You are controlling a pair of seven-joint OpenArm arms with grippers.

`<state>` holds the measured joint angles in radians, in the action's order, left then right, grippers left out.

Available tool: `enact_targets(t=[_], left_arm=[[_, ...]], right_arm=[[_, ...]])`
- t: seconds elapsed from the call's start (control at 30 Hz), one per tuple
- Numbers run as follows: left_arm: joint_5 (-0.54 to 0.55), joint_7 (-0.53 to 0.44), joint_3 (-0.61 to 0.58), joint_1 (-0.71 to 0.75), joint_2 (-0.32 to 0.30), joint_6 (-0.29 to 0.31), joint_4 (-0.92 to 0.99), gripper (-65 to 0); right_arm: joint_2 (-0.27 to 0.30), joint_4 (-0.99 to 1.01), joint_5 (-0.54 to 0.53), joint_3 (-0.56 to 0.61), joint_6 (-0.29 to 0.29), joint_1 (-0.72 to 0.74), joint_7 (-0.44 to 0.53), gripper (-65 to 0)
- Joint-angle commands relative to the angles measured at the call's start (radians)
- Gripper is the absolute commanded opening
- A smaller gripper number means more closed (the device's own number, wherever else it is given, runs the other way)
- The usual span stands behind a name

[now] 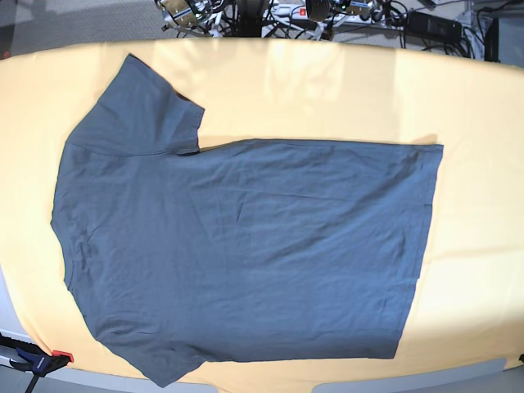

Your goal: Fold the T-shirt properly

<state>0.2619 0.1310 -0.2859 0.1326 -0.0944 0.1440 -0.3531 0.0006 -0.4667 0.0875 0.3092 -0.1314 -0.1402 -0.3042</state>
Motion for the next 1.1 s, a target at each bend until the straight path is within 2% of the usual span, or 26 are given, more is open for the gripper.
enact_targets(t=[0.0, 0.83, 0.9, 1.07], left_arm=[[-0.003, -0.003, 0.000, 0.000, -0.003, 0.011, -0.007, -65.0], [-0.003, -0.003, 0.000, 0.000, -0.003, 0.011, -0.008, -65.0], [-0.005, 0.003, 0.000, 0.000, -0.003, 0.012, -0.020, -65.0], [-0.072, 0.146, 0.000, 0.006, -0.006, 0.012, -0.056, -65.0]], right_arm=[[-0.004, -0.011, -0.002, -0.002, -0.007, 0.002, 0.000, -65.0], [-0.003, -0.011, -0.001, -0.002, -0.007, 0.002, -0.005, -65.0], [-0.003, -0.013, -0.001, -0.002, -0.008, 0.002, -0.032, -65.0], [0.002, -0.043, 0.000, -0.002, -0.011, -0.019, -0.198, -65.0]])
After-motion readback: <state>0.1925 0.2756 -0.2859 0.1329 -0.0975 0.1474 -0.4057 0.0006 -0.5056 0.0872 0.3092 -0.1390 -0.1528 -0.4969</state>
